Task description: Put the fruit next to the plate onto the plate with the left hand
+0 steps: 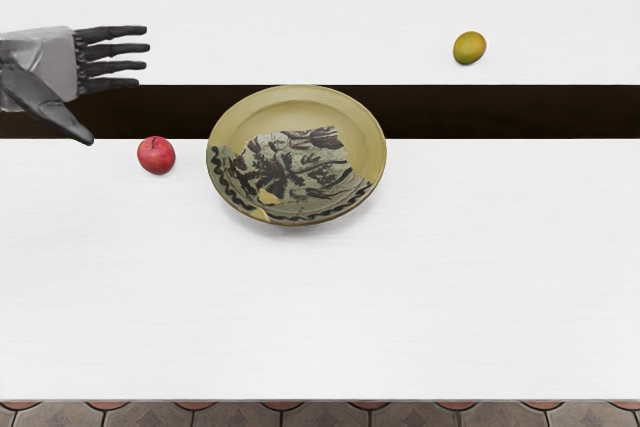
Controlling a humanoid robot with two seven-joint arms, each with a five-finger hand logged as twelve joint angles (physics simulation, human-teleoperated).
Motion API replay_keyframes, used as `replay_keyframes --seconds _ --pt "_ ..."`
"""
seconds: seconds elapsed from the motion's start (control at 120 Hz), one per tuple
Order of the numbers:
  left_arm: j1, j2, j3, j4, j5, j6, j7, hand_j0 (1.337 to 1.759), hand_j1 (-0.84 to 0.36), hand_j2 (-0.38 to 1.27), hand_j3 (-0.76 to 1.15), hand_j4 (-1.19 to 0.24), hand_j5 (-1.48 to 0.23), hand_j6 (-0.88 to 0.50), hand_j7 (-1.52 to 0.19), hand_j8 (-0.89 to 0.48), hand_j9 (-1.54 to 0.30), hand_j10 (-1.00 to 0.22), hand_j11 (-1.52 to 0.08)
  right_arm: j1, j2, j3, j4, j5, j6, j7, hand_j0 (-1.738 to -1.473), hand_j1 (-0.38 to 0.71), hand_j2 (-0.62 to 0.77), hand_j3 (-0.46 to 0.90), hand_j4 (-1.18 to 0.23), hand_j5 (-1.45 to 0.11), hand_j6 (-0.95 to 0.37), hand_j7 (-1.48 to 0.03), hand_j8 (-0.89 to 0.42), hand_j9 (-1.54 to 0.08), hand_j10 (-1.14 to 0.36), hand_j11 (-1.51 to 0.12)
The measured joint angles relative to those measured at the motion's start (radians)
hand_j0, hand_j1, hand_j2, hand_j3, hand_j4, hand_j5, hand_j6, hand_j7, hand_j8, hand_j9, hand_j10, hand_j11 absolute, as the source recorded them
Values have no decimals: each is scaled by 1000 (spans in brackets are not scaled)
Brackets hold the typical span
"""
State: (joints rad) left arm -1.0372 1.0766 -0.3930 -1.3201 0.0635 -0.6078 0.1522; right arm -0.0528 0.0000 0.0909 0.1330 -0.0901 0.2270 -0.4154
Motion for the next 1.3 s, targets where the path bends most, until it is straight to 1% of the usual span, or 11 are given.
replay_keyframes --seconds 0.125,0.175,0.308,0.417,0.45,0.508,0.625,0.692,0.808,0.967,1.3 --pt "2 8 -1 -9 23 -2 3 1654 342 2 0 -6 -7 -7 -7 -7 -7 -6 -7 -6 0 0 -1 1 -1 -1 -1654 -348 0 0 0 0 0 0 0 0 0 0" --pt "4 3 0 -11 71 40 5 1655 337 3 0 -11 -14 -11 -14 -11 -13 -11 -13 -7 0 0 -1 1 -1 -1 -1655 -348 0 0 0 0 0 0 0 0 0 0" --pt "10 -30 15 -12 267 309 8 1657 328 5 0 -20 -24 -20 -24 -20 -24 -20 -24 -8 0 0 -1 1 -1 -2 -1657 -349 0 0 0 0 0 0 0 0 0 0" --pt "17 -119 65 -14 386 499 8 1657 323 6 0 -24 -29 -24 -29 -24 -29 -24 -29 -9 0 0 -1 1 -2 -2 -1657 -349 0 0 0 0 0 0 0 0 0 0" --pt "-15 -147 111 -14 405 576 6 1657 323 6 0 -25 -30 -26 -30 -26 -30 -25 -30 -9 0 0 -1 1 -2 -2 -1657 -349 0 0 0 0 0 0 0 0 0 0" --pt "-125 -220 241 -14 425 722 4 1657 322 6 0 -26 -31 -26 -31 -26 -31 -26 -31 -9 0 0 -1 1 -2 -2 -1657 -349 0 0 0 0 0 0 0 0 0 0" --pt "-184 -266 448 -14 423 885 2 1658 325 6 0 -24 -29 -25 -28 -25 -28 -24 -28 -9 0 0 -1 1 -2 -2 -1658 -349 0 0 0 0 0 0 0 0 0 0" --pt "-261 -357 569 -14 388 975 2 1658 325 6 0 -23 -28 -24 -28 -24 -28 -23 -27 -9 0 0 -1 1 -2 -2 -1658 -349 0 0 0 0 0 0 0 0 0 0" --pt "-282 -434 719 -8 333 1118 6 1658 282 13 0 -59 -75 -60 -74 -60 -74 -59 -74 -9 0 0 -1 1 -2 -2 -1658 -349 0 0 0 0 0 0 0 0 0 0" --pt "-277 -490 800 25 309 1196 18 1658 159 33 0 -160 -208 -161 -207 -161 -207 -161 -207 -9 0 1 -1 1 -2 -2 -1658 -349 0 0 0 0 0 0 0 0 0 0" --pt "-271 -560 838 71 306 1218 23 1658 -81 73 0 -360 -467 -360 -467 -360 -467 -360 -467 -9 0 1 -1 1 -2 -2 -1658 -349 0 0 0 0 0 0 0 0 0 0"
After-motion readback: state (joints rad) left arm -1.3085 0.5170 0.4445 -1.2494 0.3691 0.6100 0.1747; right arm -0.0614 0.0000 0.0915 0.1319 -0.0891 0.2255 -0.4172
